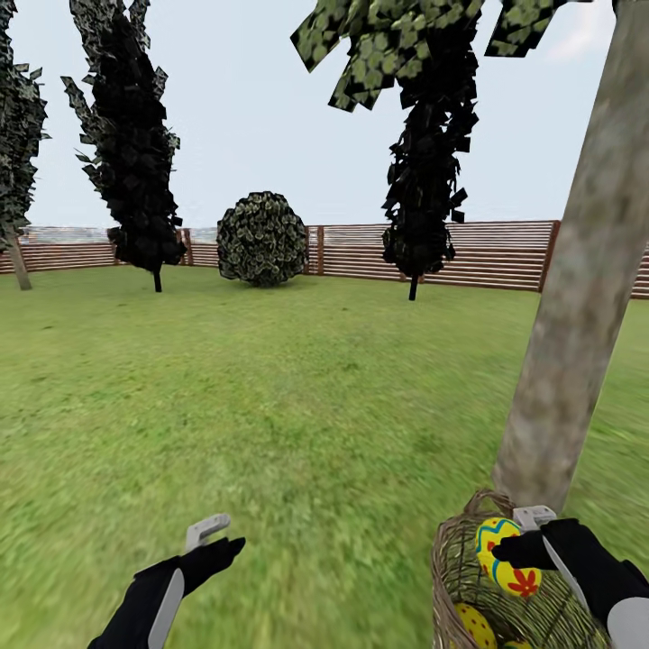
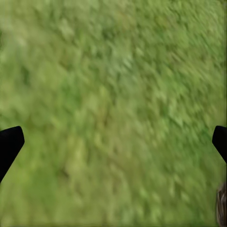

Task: Take the three Easter eggs out of the wicker basket on the lawn in the garden, then place them on the lawn next to a single tree (choose any tree) so that all three eggs are next to the same tree and none are left in the basket.

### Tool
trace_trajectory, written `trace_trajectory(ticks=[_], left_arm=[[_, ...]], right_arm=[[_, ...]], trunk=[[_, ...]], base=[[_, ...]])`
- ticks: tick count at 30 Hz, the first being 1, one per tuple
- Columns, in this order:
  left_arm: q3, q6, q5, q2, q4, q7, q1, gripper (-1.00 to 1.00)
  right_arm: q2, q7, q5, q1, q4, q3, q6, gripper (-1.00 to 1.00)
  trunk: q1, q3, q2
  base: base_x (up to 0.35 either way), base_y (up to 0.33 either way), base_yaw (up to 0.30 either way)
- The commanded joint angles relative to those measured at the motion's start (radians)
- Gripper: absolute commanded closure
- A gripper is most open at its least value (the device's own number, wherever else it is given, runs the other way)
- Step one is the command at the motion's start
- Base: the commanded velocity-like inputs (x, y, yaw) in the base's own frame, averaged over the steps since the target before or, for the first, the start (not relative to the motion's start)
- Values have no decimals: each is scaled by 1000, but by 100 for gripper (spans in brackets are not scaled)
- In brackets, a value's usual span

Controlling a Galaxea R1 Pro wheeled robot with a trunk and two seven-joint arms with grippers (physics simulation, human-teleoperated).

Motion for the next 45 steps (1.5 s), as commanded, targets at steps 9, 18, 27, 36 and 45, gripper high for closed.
trace_trajectory(ticks=[9, 18, 27, 36, 45], left_arm=[[5, 8, 8, -4, 7, -1, -1, -100], [5, 5, 10, -4, 8, -4, -1, -100], [3, 7, 8, -13, 14, -1, -1, -100], [3, 7, 8, -20, 35, -1, -1, -100], [4, -3, 8, -24, 35, -4, -1, -100]], right_arm=[[-2, 7, 8, 0, -2, 2, 5, 100], [-1, 9, 8, 0, -2, 2, 5, 100], [1, 8, 8, 0, -1, 2, 4, 100], [1, 7, 8, 0, 16, 2, 3, 100], [-1, 8, 8, 0, 18, 3, 3, 100]], trunk=[[-31, 24, 56], [-31, 24, 56], [-62, 49, 112], [-96, 77, 175], [-104, 83, 189]], base=[[0, 0, 0], [0, 0, -252], [0, 0, -36], [0, 0, 0], [0, 0, -184]])
